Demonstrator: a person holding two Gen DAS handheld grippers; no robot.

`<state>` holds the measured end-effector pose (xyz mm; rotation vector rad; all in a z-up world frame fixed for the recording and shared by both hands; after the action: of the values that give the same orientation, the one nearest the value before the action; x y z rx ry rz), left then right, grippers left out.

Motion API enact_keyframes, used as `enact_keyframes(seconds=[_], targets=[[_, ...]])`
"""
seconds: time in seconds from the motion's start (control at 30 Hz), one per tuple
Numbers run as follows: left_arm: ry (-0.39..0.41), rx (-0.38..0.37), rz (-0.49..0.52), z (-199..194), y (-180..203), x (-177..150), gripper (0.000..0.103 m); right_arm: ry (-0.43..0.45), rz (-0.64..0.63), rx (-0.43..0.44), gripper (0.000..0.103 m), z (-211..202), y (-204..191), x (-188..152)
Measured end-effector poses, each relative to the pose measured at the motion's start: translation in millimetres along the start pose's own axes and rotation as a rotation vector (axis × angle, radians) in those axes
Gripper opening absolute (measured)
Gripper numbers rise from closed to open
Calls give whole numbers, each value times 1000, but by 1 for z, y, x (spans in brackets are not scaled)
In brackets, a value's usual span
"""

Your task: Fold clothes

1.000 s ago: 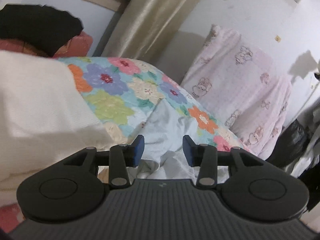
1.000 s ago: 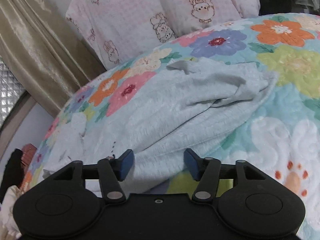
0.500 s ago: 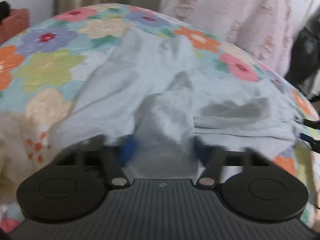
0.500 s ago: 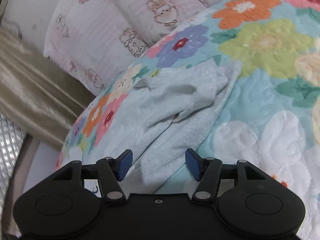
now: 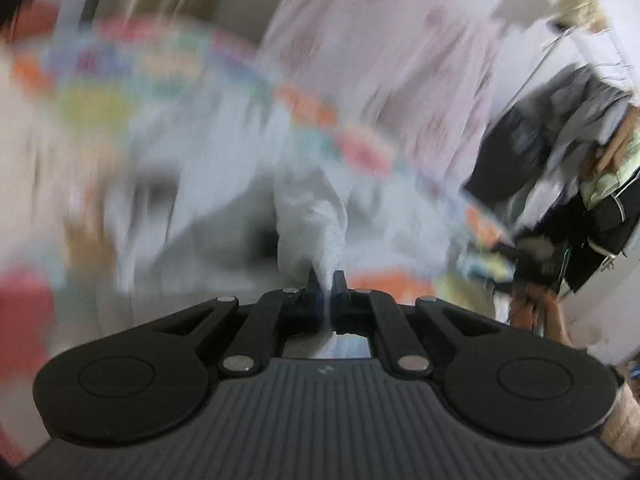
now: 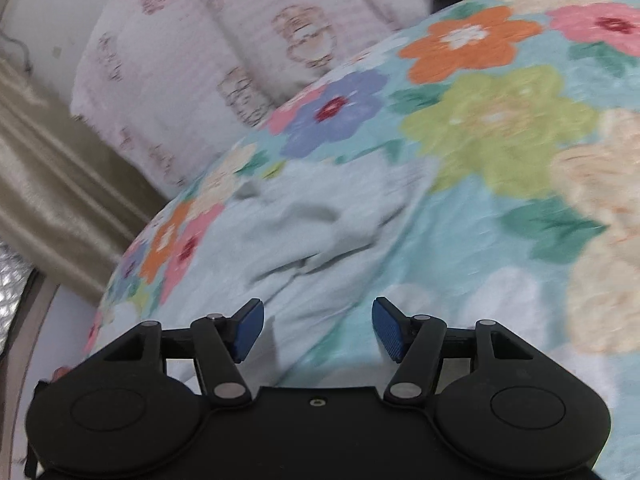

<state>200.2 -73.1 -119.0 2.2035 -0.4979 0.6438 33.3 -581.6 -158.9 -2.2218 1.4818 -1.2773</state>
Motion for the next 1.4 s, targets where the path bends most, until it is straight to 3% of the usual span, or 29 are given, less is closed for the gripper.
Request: enact_keyframes(seconds=[0.1,0.23,0.27,0.3,0.4,0.5,0.6,0.63,0.7,0.87,0.93,0.97,1.03,1.07,1.13,1.2,1.23,1.3,1.4], targets=[[-55,51,7,28,-9,-2,5,1,-33,-21,66,3,0,3],[-20,77,82,47,-7,10,9,9,-129,-22,65,24,-4,7],[-20,86,99,51,-7,9,8,10,-168,-28,43,27,-7,7],[-18,96,101,52,-7,9,7,9,-207,-35,7,31,-11,7],[5,139,96,43,-4,8,4,45,-315,-44,6,11,-32,7],[116,164,125,-10,14,11,3,80,-364,19,5,-44,-51,10],[177,74,26,-61,13,11,3,69,-451,54,5,-98,-69,1],[173,39,-14,-72,9,7,3,40,-467,54,5,-113,-72,-6],[127,38,-68,-79,1,-5,3,-35,-451,60,5,-128,-68,-21],[-3,134,-10,-53,-8,5,3,-177,-395,-10,5,-98,-49,-29],[-40,198,80,-32,-11,31,3,-212,-409,-52,5,-73,-52,-18],[-25,227,116,-25,-12,60,3,-207,-439,-61,5,-56,-68,1],[27,284,183,-13,-12,126,3,-163,-468,-48,5,-31,-108,47],[129,285,185,-26,-4,163,3,-121,-463,-26,5,-23,-132,74],[380,266,169,-63,18,238,3,61,-416,105,5,-44,-182,129],[573,196,135,-113,50,274,3,243,-376,240,4,-79,-219,167],[636,160,133,-134,63,278,3,300,-370,276,4,-97,-230,177],[720,100,159,-167,85,266,3,330,-357,289,4,-117,-232,180],[773,77,180,-190,95,217,3,365,-360,291,4,-137,-208,154]])
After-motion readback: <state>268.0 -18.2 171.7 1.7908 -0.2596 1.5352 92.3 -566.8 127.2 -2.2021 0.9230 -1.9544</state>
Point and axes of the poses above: each gripper's, at about its wrist camera, not at the fingertips, and z roughly the way its jaws point, y to its right, x to its top, the point moved 2 cm from there along z, roughly the way its jaws point, and after that the axes turned 3 degrees about -x, right-handed, at the moved point
